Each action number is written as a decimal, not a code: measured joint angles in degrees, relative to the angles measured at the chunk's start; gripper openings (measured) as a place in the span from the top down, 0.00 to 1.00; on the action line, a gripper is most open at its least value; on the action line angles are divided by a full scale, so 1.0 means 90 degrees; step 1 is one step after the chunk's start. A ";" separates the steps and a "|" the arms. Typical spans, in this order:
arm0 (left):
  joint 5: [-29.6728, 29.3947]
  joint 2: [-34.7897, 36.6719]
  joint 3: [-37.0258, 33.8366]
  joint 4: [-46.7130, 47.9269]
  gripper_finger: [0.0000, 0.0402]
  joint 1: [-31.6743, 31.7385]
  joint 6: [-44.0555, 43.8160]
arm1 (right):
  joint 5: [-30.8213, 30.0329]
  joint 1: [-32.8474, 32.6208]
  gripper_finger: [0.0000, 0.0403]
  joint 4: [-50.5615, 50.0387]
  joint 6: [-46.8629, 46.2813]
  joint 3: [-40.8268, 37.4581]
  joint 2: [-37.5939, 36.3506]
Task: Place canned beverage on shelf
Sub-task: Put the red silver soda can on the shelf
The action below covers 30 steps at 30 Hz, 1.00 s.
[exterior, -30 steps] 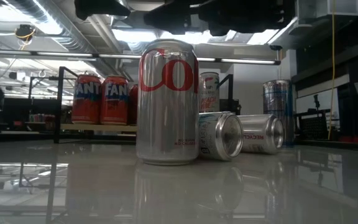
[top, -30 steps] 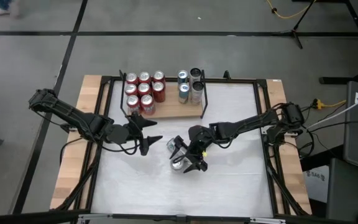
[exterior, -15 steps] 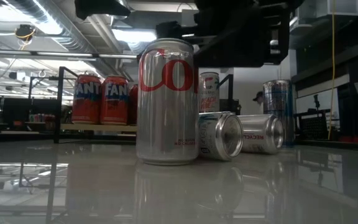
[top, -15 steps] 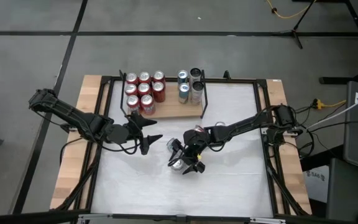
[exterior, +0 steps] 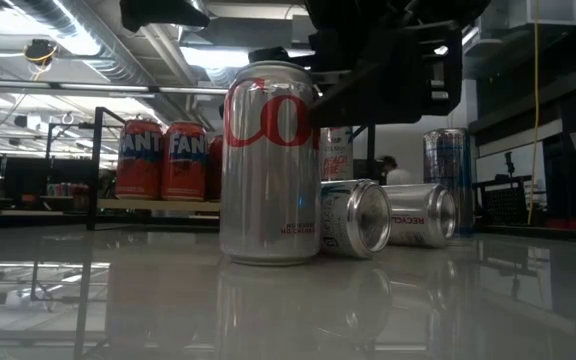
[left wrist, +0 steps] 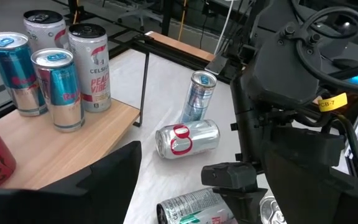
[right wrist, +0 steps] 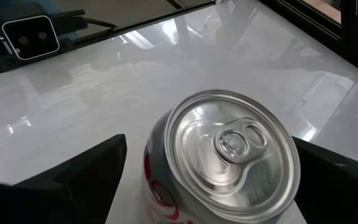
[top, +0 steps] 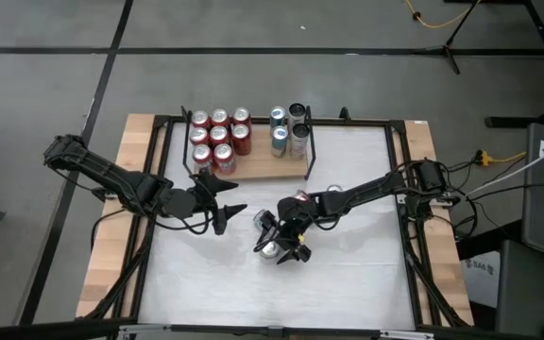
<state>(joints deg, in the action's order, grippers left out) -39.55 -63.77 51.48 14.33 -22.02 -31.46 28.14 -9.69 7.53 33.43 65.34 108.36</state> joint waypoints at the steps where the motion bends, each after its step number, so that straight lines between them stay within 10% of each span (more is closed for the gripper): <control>1: 0.0000 0.0000 0.0000 0.0000 0.20 0.0000 0.0000 | -0.0002 0.0000 0.04 0.0002 0.0000 0.0000 0.0000; 13: -0.0004 0.0000 0.0000 0.0002 0.20 0.0000 0.0000 | -0.0063 0.0000 0.27 0.0015 -0.0111 0.0001 -0.0010; 30: -0.1083 0.0039 0.0000 0.0012 0.20 0.0000 0.0119 | -0.1156 0.0090 0.26 -0.1417 -0.0404 0.1316 -0.0007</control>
<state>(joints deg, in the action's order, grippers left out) -49.30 -63.42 51.48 14.44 -22.02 -30.39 17.74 -8.88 -5.23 29.79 77.18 108.29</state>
